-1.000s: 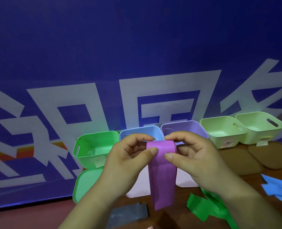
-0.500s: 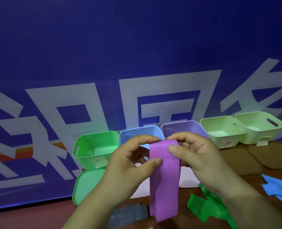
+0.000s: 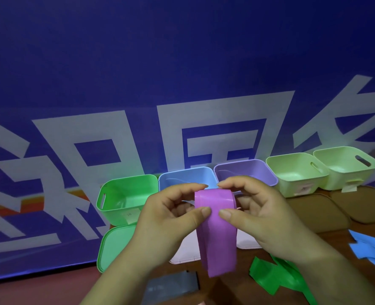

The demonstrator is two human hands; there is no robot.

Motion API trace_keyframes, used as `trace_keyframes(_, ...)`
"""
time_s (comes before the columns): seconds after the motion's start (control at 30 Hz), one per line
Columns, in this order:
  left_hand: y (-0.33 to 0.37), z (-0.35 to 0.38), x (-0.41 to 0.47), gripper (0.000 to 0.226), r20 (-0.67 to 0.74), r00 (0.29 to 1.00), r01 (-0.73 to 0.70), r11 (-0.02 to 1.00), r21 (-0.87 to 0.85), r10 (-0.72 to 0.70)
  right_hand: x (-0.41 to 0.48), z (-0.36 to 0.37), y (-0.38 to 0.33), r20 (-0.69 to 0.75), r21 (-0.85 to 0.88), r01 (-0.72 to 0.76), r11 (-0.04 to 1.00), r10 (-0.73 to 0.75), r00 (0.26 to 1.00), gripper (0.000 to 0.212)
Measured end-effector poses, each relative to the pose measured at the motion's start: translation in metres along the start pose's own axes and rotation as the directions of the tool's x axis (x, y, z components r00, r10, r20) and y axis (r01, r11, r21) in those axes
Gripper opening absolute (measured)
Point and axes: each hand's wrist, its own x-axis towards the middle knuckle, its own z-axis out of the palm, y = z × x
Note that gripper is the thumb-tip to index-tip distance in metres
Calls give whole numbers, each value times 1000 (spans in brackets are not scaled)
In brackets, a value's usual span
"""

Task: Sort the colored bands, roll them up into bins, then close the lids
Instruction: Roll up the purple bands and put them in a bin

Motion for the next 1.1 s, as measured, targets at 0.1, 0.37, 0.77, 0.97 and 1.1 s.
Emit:
trace_keyframes(0.1, 4, 1, 0, 37, -4, 999, 35, 999, -5, -35, -1, -2, 0, 11, -26, 8, 1000, -7, 1000, 38)
trace_keyframes(0.37, 6, 5, 0, 28, -22, 997, 79, 997, -2, -79, -2, -3, 6, 8, -4, 3, 1000, -3, 1000, 39)
trace_keyframes(0.77, -1, 3, -5, 43, 49, 997, -61, 995, 79, 57, 0, -2, 4, -41, 120, -17, 993, 22, 999, 30)
trace_keyframes(0.97, 0, 3, -6, 37, 66, 990, -135, 983, 127, 128, 0, 1, 1, -65, 175, -77, 981, 90, 994, 27)
trace_keyframes(1.1, -1, 4, -6, 38, 41, 992, -123, 984, 128, 118, 0, 3, -2, -47, 248, -125, 961, 140, 989, 27)
